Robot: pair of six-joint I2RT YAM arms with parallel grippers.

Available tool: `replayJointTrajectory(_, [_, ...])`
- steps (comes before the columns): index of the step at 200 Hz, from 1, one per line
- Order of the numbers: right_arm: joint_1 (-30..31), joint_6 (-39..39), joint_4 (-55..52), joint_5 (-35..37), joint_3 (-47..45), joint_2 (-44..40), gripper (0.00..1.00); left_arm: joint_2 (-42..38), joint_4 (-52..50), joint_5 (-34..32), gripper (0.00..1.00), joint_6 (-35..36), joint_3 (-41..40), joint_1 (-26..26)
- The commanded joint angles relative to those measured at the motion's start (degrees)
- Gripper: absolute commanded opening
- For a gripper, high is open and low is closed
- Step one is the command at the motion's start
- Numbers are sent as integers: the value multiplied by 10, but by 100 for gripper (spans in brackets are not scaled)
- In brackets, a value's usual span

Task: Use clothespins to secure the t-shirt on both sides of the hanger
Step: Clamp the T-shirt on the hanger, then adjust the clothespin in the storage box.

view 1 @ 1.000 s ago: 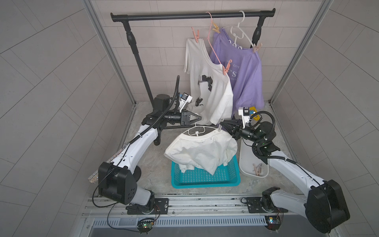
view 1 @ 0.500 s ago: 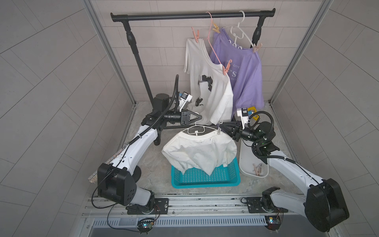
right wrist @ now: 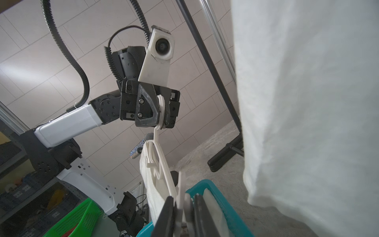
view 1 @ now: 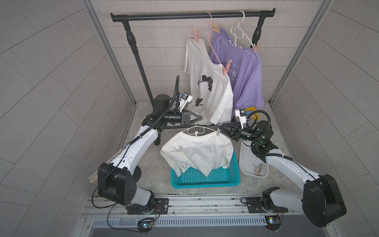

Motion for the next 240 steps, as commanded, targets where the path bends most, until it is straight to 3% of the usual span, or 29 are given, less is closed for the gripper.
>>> replayJointTrajectory(1, [-2,-29,-50,7,9,-17,37,-15,37,13,0,-1,2,-3])
replayJointTrajectory(24, [-2,-49,-91,26,11,-29,63,-11,37,9,0,0,3,-2])
replayJointTrajectory(42, [-2,-69,-142,53,16,-46,98,-8,30,2,0,4,6,-2])
replayJointTrajectory(45, [-2,-74,-150,58,17,-50,99,-8,30,2,0,5,5,-3])
replayJointTrajectory(81, [-2,-111,-268,137,20,-94,100,-6,13,-19,0,20,6,-2])
replayJointTrajectory(123, [-3,-150,-510,298,71,-102,100,-4,-22,-68,0,34,7,-3])
replayJointTrajectory(176, [-6,-128,-616,452,62,-132,100,-8,-68,-108,0,78,-9,-8])
replayJointTrajectory(240, [-8,-128,-763,589,73,-150,99,-22,-69,-159,0,86,-61,-13])
